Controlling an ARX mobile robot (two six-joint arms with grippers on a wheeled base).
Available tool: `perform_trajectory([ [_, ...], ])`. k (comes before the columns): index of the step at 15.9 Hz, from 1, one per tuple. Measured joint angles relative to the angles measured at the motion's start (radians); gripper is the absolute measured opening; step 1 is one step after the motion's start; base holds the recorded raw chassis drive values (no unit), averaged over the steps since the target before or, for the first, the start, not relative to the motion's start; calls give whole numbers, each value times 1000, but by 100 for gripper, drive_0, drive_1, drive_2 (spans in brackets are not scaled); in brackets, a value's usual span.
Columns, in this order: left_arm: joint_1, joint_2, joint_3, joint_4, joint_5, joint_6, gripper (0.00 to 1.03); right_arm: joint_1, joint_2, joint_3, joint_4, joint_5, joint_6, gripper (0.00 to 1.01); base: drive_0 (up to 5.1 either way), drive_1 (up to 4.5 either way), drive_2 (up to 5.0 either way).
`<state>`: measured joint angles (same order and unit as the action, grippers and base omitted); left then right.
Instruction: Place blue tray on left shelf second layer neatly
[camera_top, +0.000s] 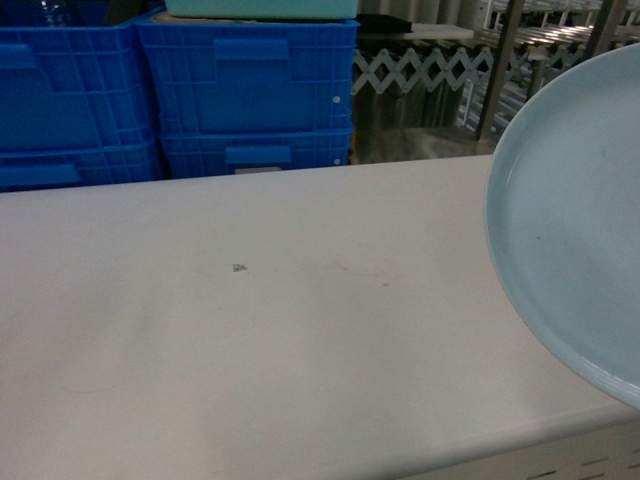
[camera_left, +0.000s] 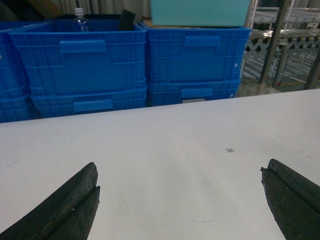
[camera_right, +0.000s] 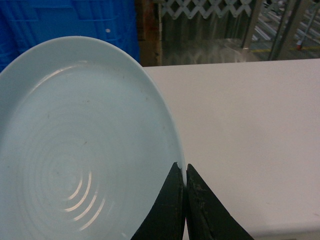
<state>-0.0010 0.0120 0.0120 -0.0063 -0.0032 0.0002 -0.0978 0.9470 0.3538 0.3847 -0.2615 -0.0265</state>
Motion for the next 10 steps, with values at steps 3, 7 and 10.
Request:
perform_trajectory([
  [3,0,0,0,0,0,0,98,-1,0,0,1,7,0,2,220,-404,-404],
  [7,0,0,0,1,2,0,98,0,0,0,-2,6,0,2,255,-378,-378],
  [10,0,0,0,2,1,0,98,-1,0,0,0,8,0,2,284,-360,-360],
])
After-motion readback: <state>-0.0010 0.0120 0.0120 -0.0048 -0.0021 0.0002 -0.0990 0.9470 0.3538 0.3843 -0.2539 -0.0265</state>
